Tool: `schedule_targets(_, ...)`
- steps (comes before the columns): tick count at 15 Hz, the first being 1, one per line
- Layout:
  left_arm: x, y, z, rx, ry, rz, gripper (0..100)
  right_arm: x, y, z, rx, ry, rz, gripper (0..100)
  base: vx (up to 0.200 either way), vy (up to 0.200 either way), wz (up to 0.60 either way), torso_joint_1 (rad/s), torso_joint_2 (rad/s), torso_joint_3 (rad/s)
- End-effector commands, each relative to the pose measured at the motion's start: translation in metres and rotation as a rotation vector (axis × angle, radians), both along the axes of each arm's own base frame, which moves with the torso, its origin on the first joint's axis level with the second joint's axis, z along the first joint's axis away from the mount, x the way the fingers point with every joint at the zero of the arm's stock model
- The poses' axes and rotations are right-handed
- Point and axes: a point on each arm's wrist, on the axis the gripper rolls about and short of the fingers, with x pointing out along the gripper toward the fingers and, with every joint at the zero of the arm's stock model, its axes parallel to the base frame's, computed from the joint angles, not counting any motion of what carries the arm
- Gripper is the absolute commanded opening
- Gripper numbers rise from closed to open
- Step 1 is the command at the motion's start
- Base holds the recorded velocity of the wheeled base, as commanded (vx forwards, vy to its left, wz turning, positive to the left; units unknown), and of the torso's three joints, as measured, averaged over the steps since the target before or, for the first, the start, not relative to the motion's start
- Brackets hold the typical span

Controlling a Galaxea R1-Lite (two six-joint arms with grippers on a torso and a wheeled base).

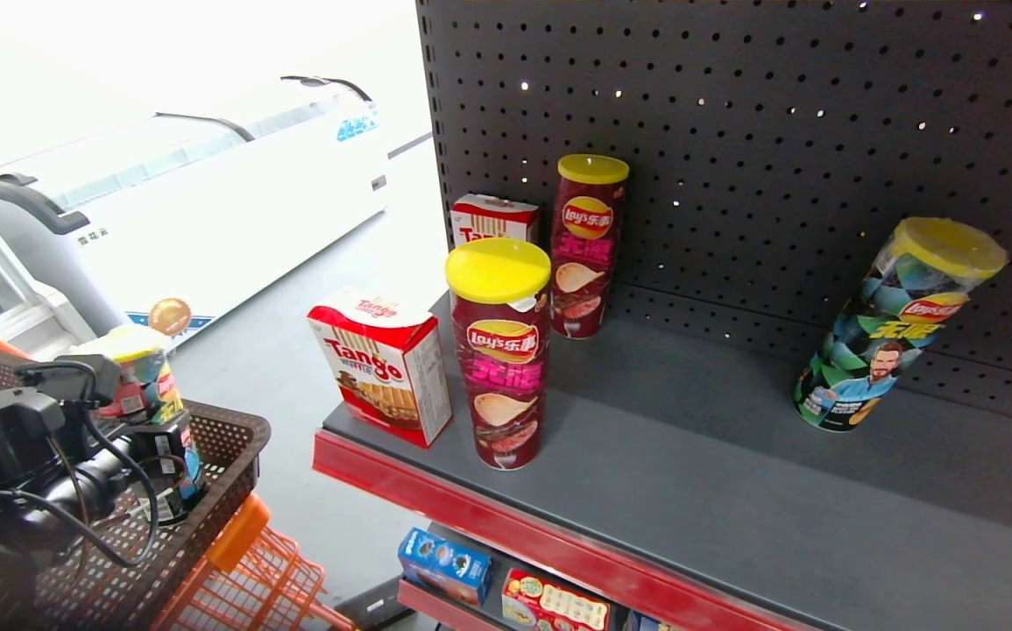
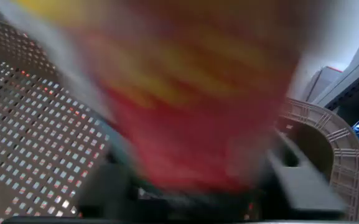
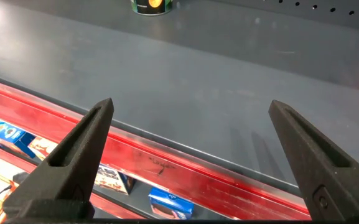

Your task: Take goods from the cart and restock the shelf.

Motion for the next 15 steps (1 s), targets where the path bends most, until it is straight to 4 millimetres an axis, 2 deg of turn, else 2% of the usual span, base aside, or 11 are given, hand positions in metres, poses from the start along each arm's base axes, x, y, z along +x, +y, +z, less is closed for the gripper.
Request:
schedule_targets(1, 0.003, 0.000, 0.002, 0.004, -0.012, -0.001, 0, 0.000, 0.000, 0.000, 0.000, 0.001, 0.001, 100, 0.000, 0.000, 0.00, 0.000, 0.00, 0.000)
schedule_targets(4, 0.004, -0.004, 0.006, 0.005, -0.026, -0.016, 0, 0.000, 0.000, 0.000, 0.000, 0.001, 0.001, 100, 0.000, 0.000, 0.00, 0.000, 0.00, 0.000)
schedule_targets(7, 0.003, -0.012, 0.028, 0.022, -0.102, -0.046, 0, 0.000, 0.000, 0.000, 0.000, 0.001, 0.001, 100, 0.000, 0.000, 0.00, 0.000, 0.00, 0.000)
schedule_targets(10, -0.005, -0.020, 0.072, 0.050, -0.200, -0.085, 0, 0.000, 0.000, 0.000, 0.000, 0.000, 0.001, 100, 0.000, 0.000, 0.00, 0.000, 0.00, 0.000)
schedule_targets(11, -0.010, -0.024, 0.082, 0.054, -0.208, -0.103, 0, 0.000, 0.000, 0.000, 0.000, 0.000, 0.001, 100, 0.000, 0.000, 0.00, 0.000, 0.00, 0.000)
schedule_targets(12, -0.010, -0.024, 0.082, 0.054, -0.208, -0.103, 0, 0.000, 0.000, 0.000, 0.000, 0.000, 0.001, 100, 0.000, 0.000, 0.00, 0.000, 0.00, 0.000)
schedule_targets(13, -0.034, -0.041, 0.114, 0.057, -0.251, -0.182, 0, 0.000, 0.000, 0.000, 0.000, 0.000, 0.001, 100, 0.000, 0.000, 0.00, 0.000, 0.00, 0.000)
schedule_targets(15, -0.048, -0.054, 0.126, 0.068, -0.307, -0.224, 0, 0.000, 0.000, 0.000, 0.000, 0.000, 0.001, 100, 0.000, 0.000, 0.00, 0.000, 0.00, 0.000)
